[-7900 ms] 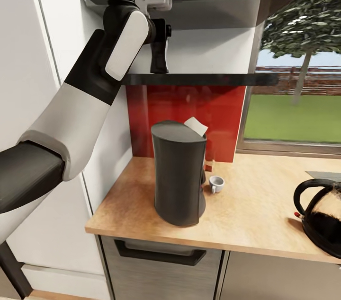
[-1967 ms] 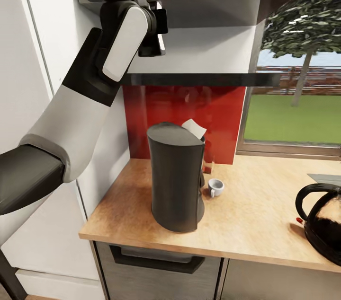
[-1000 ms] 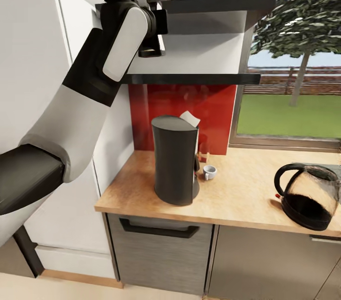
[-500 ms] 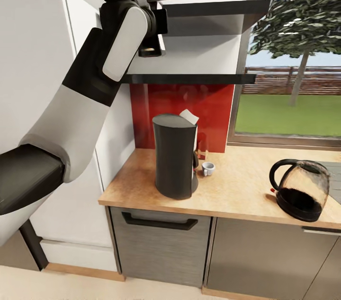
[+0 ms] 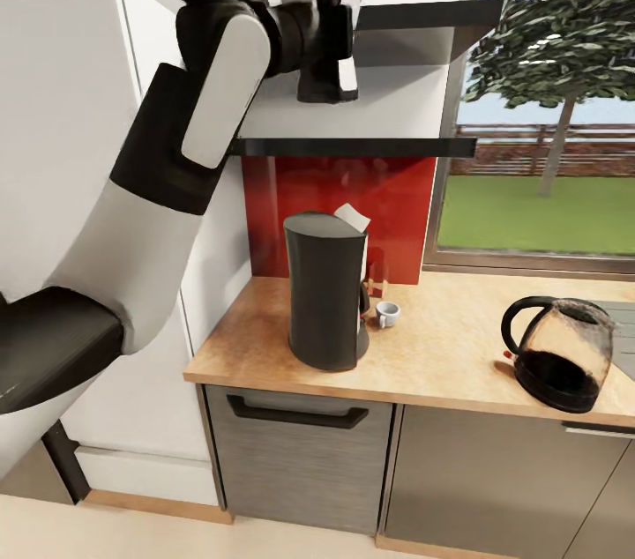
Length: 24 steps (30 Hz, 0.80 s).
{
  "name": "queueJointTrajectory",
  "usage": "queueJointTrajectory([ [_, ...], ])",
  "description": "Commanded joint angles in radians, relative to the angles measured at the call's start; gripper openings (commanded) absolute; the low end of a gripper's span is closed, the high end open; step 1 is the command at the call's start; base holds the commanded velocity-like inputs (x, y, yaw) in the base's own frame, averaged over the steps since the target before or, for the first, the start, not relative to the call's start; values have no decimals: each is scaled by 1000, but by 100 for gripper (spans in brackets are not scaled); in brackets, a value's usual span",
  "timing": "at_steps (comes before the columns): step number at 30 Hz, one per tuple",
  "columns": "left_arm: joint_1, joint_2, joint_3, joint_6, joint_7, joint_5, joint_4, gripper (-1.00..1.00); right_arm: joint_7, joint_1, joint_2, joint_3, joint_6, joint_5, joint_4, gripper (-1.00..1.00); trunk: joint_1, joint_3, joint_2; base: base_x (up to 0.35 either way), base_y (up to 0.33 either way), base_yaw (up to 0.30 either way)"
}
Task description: Set up a coffee station on the kitchen countertop: keep the coffee maker on the countertop, move the bottle of coffee from the kitchen shelf to the counter next to the coffee maker, place a paper coffee filter on top of the coffee maker, put the saucer next to the coffee maker with the coffee cup on the saucer, and place the electric kettle next to the coffee maker.
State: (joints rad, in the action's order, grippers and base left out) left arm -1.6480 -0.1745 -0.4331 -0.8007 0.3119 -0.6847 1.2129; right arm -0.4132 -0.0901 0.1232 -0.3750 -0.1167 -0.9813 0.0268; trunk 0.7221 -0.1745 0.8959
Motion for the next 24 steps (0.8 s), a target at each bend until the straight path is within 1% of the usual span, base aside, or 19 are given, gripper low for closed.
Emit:
queueJointTrajectory([
  [1,19,0,0,-13,4,2,31,-100,-4,0,0,-8,-3,-10,1,100,0,-1,1,0,0,0],
  [3,60,0,0,-35,-5,2,90,-100,-4,0,0,-8,-3,-10,1,100,0,-1,1,0,0,0],
  [4,101,0,0,-60,-14,2,146,-100,-4,0,0,-8,-3,-10,1,100,0,-1,1,0,0,0],
  [6,138,0,0,-80,-27,2,195,-100,-4,0,0,-8,-3,-9,1,100,0,-1,1,0,0,0],
  [7,170,21,0,-93,-48,2,239,-100,-4,0,0,-8,-3,-9,1,100,0,-1,1,0,0,0],
  [10,219,66,-1,-105,-99,2,295,-100,-4,0,0,-8,-3,-10,1,100,0,-1,1,0,0,0],
  [11,250,96,-2,-109,-147,2,320,-100,-4,0,0,-8,-3,-10,1,100,0,-1,1,0,0,0],
  [13,277,122,-2,-110,-203,2,337,-100,-4,0,0,-8,-3,-10,1,100,0,-1,1,0,0,0],
  [15,319,170,-13,-108,-317,2,356,-100,-4,0,1,-8,-3,-10,1,100,0,-1,1,0,0,0],
  [16,368,254,-38,-49,-450,2,367,-100,-4,0,1,-8,-3,-10,1,100,0,-1,1,0,0,0],
  [17,378,270,-41,-31,-468,2,368,-100,-4,0,1,-8,-3,-10,1,100,0,-1,1,0,0,0],
  [18,399,301,-46,9,-506,2,369,-100,-4,0,1,-8,-3,-10,1,100,0,-1,1,0,0,0],
  [19,410,315,-49,28,-526,2,370,-100,-4,0,1,-8,-3,-10,1,100,0,-1,1,0,0,0],
  [20,434,342,-54,62,-565,2,371,-100,-4,0,1,-8,-3,-10,1,100,0,-1,1,0,0,0],
  [21,446,354,-56,77,-583,2,371,-100,-4,0,1,-8,-3,-10,1,100,0,-1,1,0,0,0],
  [22,501,409,-61,146,-650,2,373,-100,-3,0,1,-8,-3,-10,1,100,0,-1,1,0,0,0],
  [23,515,423,-61,164,-664,2,373,-100,-3,0,1,-8,-3,-10,1,100,0,-1,1,0,0,0],
  [24,542,450,-62,199,-690,2,373,-100,-3,0,1,-8,-3,-9,1,100,0,-1,1,0,0,0],
])
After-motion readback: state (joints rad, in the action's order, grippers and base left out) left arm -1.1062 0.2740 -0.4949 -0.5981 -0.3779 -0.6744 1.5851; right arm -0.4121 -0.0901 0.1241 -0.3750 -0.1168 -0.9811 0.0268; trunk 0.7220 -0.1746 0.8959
